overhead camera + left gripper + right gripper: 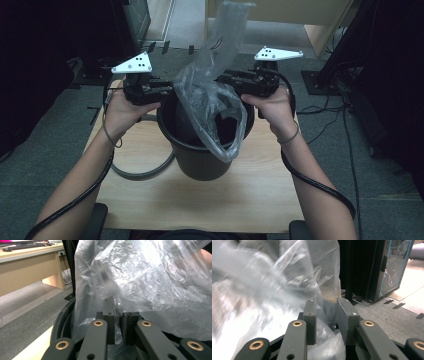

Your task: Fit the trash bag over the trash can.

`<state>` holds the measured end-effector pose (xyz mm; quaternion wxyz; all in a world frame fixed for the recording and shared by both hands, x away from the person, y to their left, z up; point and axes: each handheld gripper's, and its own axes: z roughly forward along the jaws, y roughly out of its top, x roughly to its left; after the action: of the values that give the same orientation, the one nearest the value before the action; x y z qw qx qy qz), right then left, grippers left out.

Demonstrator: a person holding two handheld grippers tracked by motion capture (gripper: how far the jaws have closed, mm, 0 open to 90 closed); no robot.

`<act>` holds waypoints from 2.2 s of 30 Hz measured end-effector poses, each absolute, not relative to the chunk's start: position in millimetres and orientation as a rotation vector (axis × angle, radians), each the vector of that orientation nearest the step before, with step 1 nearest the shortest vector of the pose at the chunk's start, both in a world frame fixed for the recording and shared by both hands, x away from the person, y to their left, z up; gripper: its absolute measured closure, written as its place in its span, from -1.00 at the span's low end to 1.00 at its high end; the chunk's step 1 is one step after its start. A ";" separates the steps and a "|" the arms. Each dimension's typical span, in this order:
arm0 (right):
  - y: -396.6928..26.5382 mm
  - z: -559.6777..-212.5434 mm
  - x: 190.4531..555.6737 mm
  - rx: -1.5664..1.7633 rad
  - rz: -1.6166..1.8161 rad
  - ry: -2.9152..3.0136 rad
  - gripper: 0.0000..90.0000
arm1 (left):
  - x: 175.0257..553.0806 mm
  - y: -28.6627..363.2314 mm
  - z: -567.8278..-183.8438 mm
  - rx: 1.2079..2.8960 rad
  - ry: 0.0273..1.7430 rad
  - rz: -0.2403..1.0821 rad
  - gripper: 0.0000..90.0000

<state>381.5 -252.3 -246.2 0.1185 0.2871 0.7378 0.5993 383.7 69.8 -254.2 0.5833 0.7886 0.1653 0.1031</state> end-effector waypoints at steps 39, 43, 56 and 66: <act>-280.6 -248.5 361.1 0.863 1.732 2.149 1.00 | 396.6 105.0 -249.1 1.827 0.495 0.218 0.98; -296.0 -250.5 353.4 0.885 1.725 2.135 1.00 | 394.4 116.2 -250.9 1.829 0.511 0.225 0.98; -338.1 -261.4 330.5 0.981 1.709 2.099 1.00 | 383.1 143.8 -259.3 1.827 0.555 0.213 0.99; -358.4 -271.4 324.8 1.026 1.714 2.079 1.00 | 381.9 161.9 -269.8 1.816 0.583 0.189 1.00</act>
<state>324.8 -358.4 -271.4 0.1288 0.3529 0.7151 0.5896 381.9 161.9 -269.8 0.5748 0.7754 0.2489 0.0808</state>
